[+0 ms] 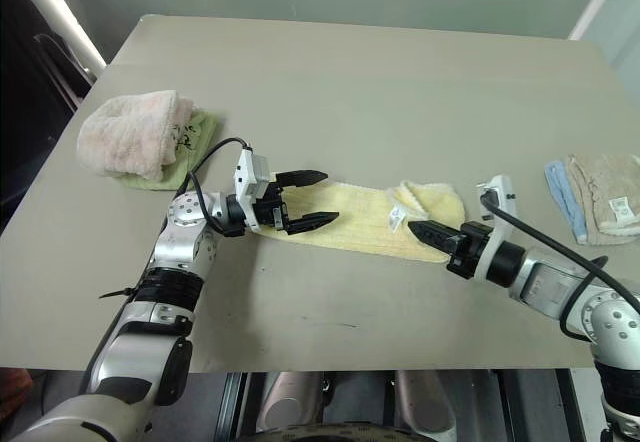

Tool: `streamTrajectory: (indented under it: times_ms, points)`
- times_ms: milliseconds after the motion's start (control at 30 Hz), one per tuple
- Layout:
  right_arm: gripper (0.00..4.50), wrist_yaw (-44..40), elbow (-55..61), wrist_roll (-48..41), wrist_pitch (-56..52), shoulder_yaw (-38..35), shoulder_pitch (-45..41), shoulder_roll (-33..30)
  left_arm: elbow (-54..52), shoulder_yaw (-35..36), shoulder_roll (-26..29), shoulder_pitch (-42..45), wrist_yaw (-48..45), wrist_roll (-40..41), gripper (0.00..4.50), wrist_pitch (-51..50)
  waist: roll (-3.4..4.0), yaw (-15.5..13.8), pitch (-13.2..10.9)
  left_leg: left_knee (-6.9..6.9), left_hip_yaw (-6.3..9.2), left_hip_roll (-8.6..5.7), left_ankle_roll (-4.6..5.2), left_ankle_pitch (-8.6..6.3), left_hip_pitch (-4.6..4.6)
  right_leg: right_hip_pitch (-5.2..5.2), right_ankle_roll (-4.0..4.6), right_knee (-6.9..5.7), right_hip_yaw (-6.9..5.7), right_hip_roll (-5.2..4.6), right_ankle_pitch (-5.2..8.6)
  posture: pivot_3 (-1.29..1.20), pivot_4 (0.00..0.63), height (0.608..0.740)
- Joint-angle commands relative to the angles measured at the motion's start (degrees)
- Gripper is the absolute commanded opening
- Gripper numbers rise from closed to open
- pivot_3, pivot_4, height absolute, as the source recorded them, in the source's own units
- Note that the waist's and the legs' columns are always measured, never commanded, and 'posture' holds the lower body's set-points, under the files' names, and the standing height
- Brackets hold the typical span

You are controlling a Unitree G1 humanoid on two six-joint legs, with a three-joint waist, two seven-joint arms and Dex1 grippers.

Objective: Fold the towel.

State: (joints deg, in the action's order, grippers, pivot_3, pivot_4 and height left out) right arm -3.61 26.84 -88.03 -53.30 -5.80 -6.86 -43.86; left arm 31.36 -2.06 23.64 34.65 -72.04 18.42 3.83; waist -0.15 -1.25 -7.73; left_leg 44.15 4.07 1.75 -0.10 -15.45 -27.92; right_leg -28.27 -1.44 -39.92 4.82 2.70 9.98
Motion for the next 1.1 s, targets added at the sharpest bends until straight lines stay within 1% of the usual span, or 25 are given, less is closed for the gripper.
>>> streamTrajectory:
  times_ms: [33,233,333,367,433,533,567,633,767,833,900,933,1000,1033,1100]
  points:
    - [0.03,1.52,0.04,5.16,-0.84,3.53,-2.37,2.07,-2.51,0.74,0.20,-0.13,0.28,0.16,4.50,0.70,0.00,0.12,0.00,0.00,-0.01,0.00,0.00,0.00,0.00,-0.01,0.14,0.00,0.00,0.00,-0.09,0.00,0.150,0.697]
    - [0.03,2.94,-1.21,10.31,-2.06,5.57,-4.11,5.58,-3.78,0.59,0.37,-0.96,0.51,0.13,4.50,0.29,0.00,0.15,0.00,0.00,-0.01,0.00,0.00,0.00,0.01,-0.03,0.19,-0.01,0.00,0.00,-0.13,0.00,0.150,0.697]
    - [0.03,0.80,0.01,17.62,-1.50,7.88,-4.56,5.31,-4.47,0.58,0.43,-1.11,0.52,0.31,4.50,-0.24,0.00,0.14,0.00,0.00,-0.01,0.00,0.00,0.01,0.01,-0.03,0.23,-0.02,0.00,0.00,-0.14,0.00,0.150,0.697]
    - [0.03,-0.09,0.60,20.86,0.27,8.17,-4.20,5.66,-4.70,0.61,0.45,-1.09,0.51,0.41,4.50,-0.47,0.00,0.13,0.00,0.00,0.00,0.01,0.01,0.01,0.01,-0.04,0.24,-0.01,0.00,0.00,-0.14,0.00,0.150,0.697]
    - [0.03,-1.00,0.65,22.66,0.81,7.62,-3.73,6.44,-5.11,0.69,0.52,-1.06,0.46,0.59,4.50,-0.89,0.00,0.14,0.00,0.00,0.00,0.01,0.01,0.01,0.01,-0.04,0.27,-0.01,0.00,0.00,-0.15,0.00,0.150,0.697]
    - [0.63,-3.89,1.82,23.68,0.86,6.96,-3.39,6.94,-5.26,0.85,0.58,-0.81,0.42,0.71,4.50,-1.34,0.00,0.15,0.00,-0.01,-0.01,0.01,0.01,0.01,0.01,-0.05,0.28,-0.02,0.00,0.00,-0.16,0.00,0.150,0.697]
    - [0.91,-4.76,2.27,23.80,0.75,6.89,-3.25,7.03,-5.26,0.87,0.58,-0.74,0.40,0.71,4.50,-1.42,0.00,0.15,0.00,-0.01,-0.01,0.01,0.00,0.01,0.01,-0.05,0.29,-0.02,0.00,0.00,-0.16,0.00,0.150,0.697]
    - [1.63,-6.01,2.93,23.45,0.45,6.50,-2.95,7.39,-5.25,0.85,0.54,-0.61,0.41,0.65,4.50,-1.49,0.00,0.16,0.00,-0.01,-0.02,0.01,0.00,0.01,0.01,-0.05,0.34,-0.02,0.00,0.00,-0.13,0.00,0.150,0.697]
    - [3.02,-7.98,4.97,19.41,0.21,3.70,-2.54,8.06,-5.25,0.87,0.26,0.06,0.43,0.89,4.50,-1.99,0.00,0.13,0.00,0.00,-0.04,0.01,-0.01,0.02,0.00,-0.04,0.68,-0.02,0.01,0.00,0.08,0.00,0.150,0.697]
    - [3.61,-8.29,5.33,18.85,0.05,3.03,-2.46,8.07,-5.30,0.89,0.24,0.16,0.45,0.92,4.50,-2.12,0.00,0.14,0.00,0.00,-0.04,0.01,-0.02,0.02,0.00,-0.04,0.71,-0.01,0.01,0.00,0.11,0.00,0.150,0.697]
    - [4.34,-8.29,5.42,18.73,-0.18,2.81,-2.42,8.15,-5.31,0.89,0.25,0.16,0.45,0.92,4.50,-2.15,0.00,0.14,0.00,0.00,-0.04,0.01,-0.02,0.03,0.00,-0.04,0.72,-0.02,0.00,0.00,0.11,0.00,0.150,0.697]
    - [4.47,-8.29,5.44,18.70,-0.27,2.73,-2.41,8.19,-5.32,0.90,0.24,0.16,0.45,0.92,4.50,-2.16,0.00,0.14,0.00,0.00,-0.04,0.01,-0.02,0.03,0.00,-0.04,0.73,-0.02,0.00,0.00,0.11,0.00,0.150,0.697]
    - [4.47,-8.30,5.47,18.70,-0.40,2.64,-2.42,8.25,-5.33,0.91,0.24,0.16,0.45,0.91,4.50,-2.19,0.00,0.14,0.00,0.00,-0.04,0.01,-0.02,0.03,0.00,-0.04,0.72,-0.02,0.00,0.00,0.11,0.00,0.150,0.697]
    - [4.47,-9.19,6.09,17.04,0.07,0.81,-2.04,7.70,-5.45,1.16,0.07,0.53,0.39,1.42,4.50,-2.68,0.00,0.13,0.00,-0.01,-0.04,0.01,-0.02,0.03,0.00,-0.04,0.71,-0.02,0.00,0.00,0.11,0.00,0.150,0.697]
    - [4.47,-9.66,3.91,12.79,2.48,-5.74,-2.96,7.59,-7.04,3.04,-2.33,3.25,1.29,5.90,4.50,-6.80,0.02,-0.20,-0.01,0.01,-0.04,0.00,-0.02,0.03,-0.02,-0.04,0.71,-0.02,0.00,0.00,0.11,0.00,0.150,0.697]
